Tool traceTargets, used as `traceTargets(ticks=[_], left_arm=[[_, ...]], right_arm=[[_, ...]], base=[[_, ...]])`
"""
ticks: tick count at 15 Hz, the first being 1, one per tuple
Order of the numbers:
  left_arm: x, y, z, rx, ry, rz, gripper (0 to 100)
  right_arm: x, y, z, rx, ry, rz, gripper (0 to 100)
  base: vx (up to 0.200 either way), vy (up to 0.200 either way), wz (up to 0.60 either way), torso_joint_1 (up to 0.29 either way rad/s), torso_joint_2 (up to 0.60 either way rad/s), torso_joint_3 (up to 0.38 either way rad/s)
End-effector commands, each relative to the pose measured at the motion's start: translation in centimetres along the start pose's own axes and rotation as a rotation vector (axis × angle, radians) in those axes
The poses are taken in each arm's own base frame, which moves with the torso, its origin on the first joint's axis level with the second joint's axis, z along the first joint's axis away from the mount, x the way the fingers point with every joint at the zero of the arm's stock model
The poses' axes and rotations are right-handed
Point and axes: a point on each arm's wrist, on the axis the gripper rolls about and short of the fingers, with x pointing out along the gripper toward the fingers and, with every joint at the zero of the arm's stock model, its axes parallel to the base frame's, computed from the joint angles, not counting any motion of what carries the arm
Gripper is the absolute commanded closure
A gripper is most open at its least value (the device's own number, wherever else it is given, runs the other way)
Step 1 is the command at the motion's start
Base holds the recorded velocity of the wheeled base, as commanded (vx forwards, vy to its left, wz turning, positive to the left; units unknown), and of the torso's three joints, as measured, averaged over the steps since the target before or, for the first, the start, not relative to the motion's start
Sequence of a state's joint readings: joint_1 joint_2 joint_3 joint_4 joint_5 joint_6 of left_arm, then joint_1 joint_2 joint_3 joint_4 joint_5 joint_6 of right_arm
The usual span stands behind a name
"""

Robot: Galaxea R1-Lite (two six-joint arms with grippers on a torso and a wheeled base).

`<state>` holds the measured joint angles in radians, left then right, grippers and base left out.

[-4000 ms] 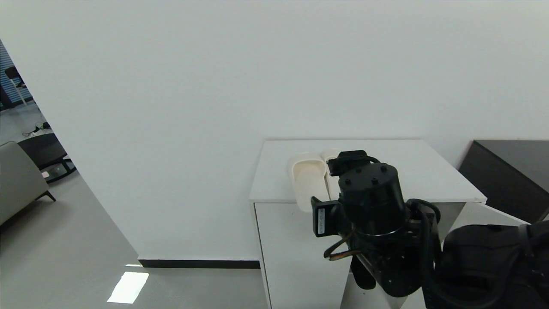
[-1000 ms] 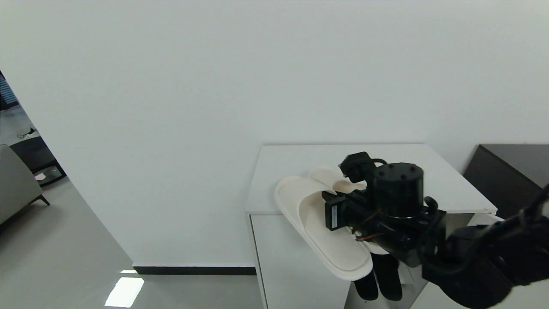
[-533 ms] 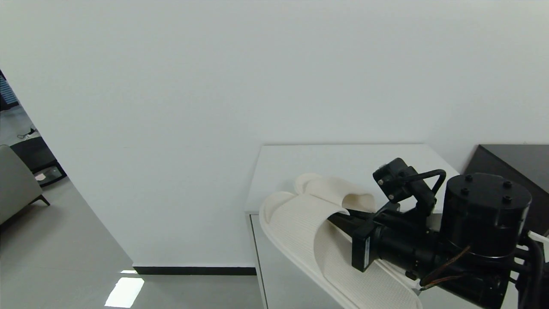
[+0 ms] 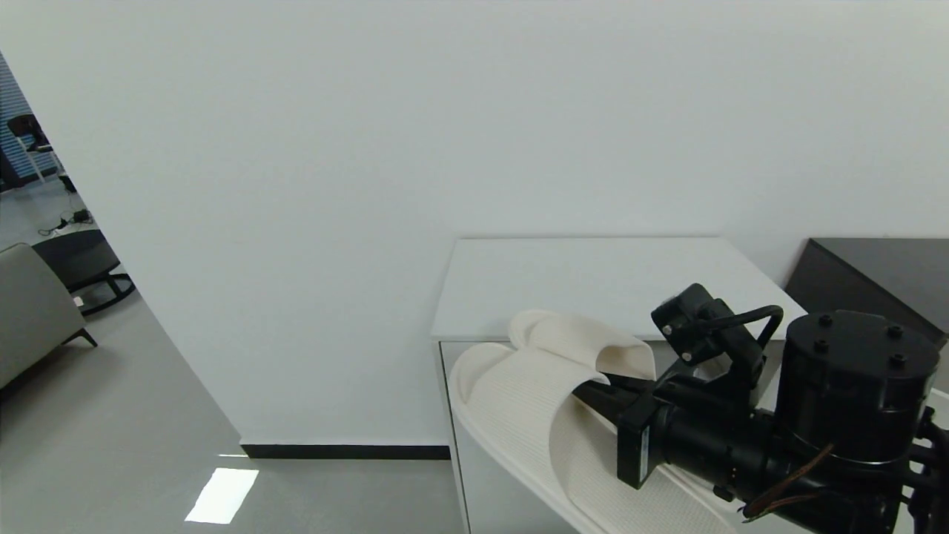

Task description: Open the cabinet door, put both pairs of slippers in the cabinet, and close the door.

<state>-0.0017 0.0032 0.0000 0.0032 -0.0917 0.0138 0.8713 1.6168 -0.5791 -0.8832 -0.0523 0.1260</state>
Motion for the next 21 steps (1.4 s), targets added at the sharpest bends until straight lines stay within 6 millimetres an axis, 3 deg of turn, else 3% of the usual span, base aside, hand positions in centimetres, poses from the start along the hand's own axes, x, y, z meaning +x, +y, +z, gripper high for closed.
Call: traceTargets(ticks=[1, 4, 14, 21], left_arm=[[0.0, 0.0, 0.0, 0.002, 0.0, 0.0, 100], [0.0, 0.0, 0.0, 0.003, 0.0, 0.003, 100], [0.0, 0.0, 0.0, 0.003, 0.0, 0.02, 100], [0.0, 0.0, 0.0, 0.003, 0.0, 0.02, 100]], right_arm=[[0.0, 0.0, -0.1, 0.0, 0.002, 0.0, 100], [-0.2, -0.1, -0.6, -0.023, 0.022, -0.004, 100], [-0.4, -0.8, -2.1, -0.031, 0.075, -0.025, 100], [-0.2, -0.9, -2.8, -0.029, 0.05, -0.017, 100]], base=[[-0.2, 0.0, 0.0, -0.002, 0.0, 0.002], [-0.2, 0.0, 0.0, 0.002, 0.0, -0.001], [0.0, 0.0, 0.0, 0.0, 0.0, 0.0], [0.0, -0.2, 0.0, 0.002, 0.0, 0.002]])
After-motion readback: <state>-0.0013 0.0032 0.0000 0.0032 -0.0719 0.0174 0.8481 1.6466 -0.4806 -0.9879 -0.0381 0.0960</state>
